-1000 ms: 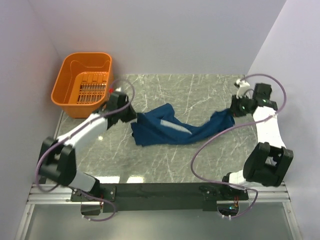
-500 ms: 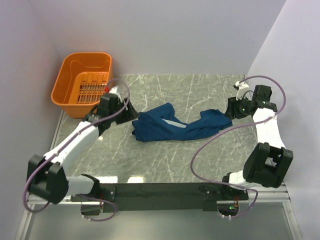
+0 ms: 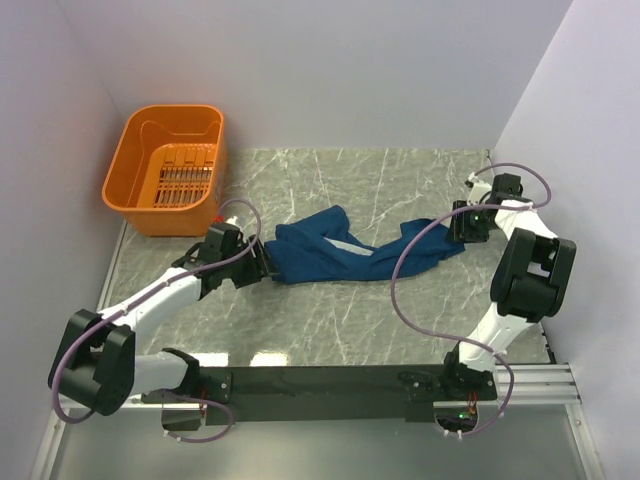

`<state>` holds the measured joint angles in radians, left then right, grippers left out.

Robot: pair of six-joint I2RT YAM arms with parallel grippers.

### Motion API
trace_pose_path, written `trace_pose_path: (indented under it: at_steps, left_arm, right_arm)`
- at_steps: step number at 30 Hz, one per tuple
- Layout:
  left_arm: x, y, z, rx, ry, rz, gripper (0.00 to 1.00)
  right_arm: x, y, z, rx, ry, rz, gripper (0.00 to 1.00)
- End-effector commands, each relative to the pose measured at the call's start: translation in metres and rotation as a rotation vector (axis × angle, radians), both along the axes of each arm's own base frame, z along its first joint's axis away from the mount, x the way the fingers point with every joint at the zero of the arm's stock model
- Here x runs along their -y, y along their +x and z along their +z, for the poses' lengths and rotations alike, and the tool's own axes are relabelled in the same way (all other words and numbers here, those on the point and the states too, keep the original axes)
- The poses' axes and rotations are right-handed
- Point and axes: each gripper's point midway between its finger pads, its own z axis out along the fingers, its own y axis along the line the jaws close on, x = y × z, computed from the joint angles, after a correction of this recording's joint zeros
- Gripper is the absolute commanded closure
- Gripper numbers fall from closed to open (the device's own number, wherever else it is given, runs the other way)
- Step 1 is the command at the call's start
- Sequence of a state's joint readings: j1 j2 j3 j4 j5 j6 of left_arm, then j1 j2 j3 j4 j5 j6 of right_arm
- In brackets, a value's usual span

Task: Fold and stack the t-shirts
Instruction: Flatten the tshirt out

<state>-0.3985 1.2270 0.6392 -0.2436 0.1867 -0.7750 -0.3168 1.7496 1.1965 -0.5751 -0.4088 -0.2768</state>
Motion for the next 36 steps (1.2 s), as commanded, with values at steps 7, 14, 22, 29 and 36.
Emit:
trace_pose_path:
  at_steps: [7, 14, 22, 29, 36]
  left_arm:
    - [0.019, 0.008, -0.003, 0.022, -0.051, -0.029, 0.37]
    - [0.032, 0.015, -0.015, -0.008, -0.033, -0.042, 0.38]
    - [0.049, 0.023, -0.018, -0.008, -0.022, -0.052, 0.45]
    - [0.053, 0.032, -0.024, -0.015, -0.010, -0.033, 0.48]
    - [0.057, 0.035, -0.020, -0.013, -0.017, -0.033, 0.70]
  right_arm:
    - [0.021, 0.033, 0.001, 0.049, -0.057, -0.067, 0.49]
    - [0.016, 0.030, -0.002, 0.047, -0.036, -0.044, 0.70]
    - [0.010, 0.022, 0.024, 0.130, -0.039, -0.013, 1.00]
    - [-0.001, 0.009, 0.033, 0.162, -0.017, 0.012, 1.00]
    - [0.000, 0.000, 0.034, 0.163, -0.007, 0.015, 1.00]
